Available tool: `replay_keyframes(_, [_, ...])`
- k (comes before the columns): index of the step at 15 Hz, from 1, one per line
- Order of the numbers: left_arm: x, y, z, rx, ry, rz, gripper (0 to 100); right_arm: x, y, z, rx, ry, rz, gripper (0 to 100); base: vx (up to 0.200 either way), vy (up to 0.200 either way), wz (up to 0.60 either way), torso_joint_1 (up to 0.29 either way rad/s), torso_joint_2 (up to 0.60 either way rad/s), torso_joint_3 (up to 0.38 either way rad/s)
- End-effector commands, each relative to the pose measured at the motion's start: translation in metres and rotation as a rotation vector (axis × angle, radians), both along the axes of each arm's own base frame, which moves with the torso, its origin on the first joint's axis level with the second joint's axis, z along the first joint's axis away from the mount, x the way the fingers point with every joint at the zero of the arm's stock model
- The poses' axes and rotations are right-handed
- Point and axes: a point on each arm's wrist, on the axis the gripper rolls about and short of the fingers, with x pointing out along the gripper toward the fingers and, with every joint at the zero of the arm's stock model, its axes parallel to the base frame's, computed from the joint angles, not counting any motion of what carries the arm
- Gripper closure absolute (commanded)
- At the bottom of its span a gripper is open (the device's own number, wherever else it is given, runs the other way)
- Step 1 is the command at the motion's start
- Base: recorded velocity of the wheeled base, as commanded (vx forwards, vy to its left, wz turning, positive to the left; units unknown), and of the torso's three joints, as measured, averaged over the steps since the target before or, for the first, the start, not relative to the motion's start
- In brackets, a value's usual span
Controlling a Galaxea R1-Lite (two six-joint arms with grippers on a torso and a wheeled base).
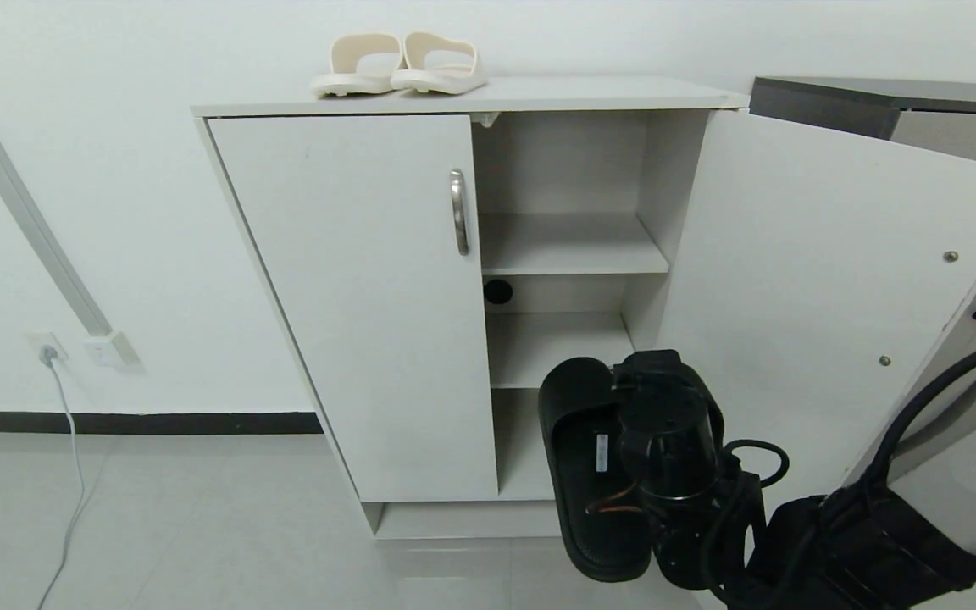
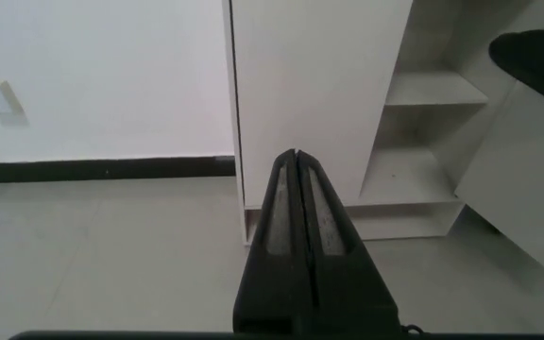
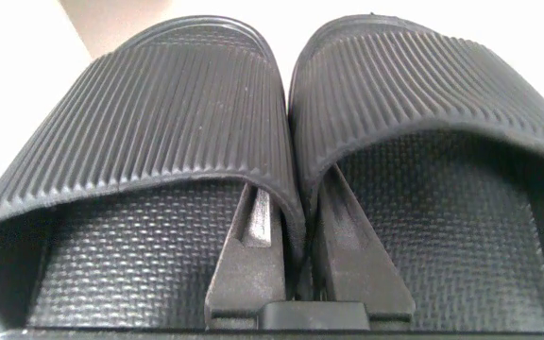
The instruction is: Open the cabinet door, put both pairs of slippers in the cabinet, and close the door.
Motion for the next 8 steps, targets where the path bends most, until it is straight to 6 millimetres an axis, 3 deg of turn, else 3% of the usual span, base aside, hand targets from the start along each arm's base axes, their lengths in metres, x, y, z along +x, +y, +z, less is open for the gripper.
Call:
replay_keyframes(1, [0.0, 0.0, 0.0, 0.0, 0.003, 0.001, 100, -0.007, 0.0, -0.005, -0.003, 0.007, 0.039, 100, 0.0, 0.0, 0.0, 0.0, 0.0, 0.0])
replay_keyframes(8, [0.0, 0.0, 0.0, 0.0, 0.003, 0.001, 100, -0.004, -0.009, -0.016, -0.03, 0.04, 0.043, 100, 0.0, 0.0, 0.0, 0.0, 0.0, 0.0])
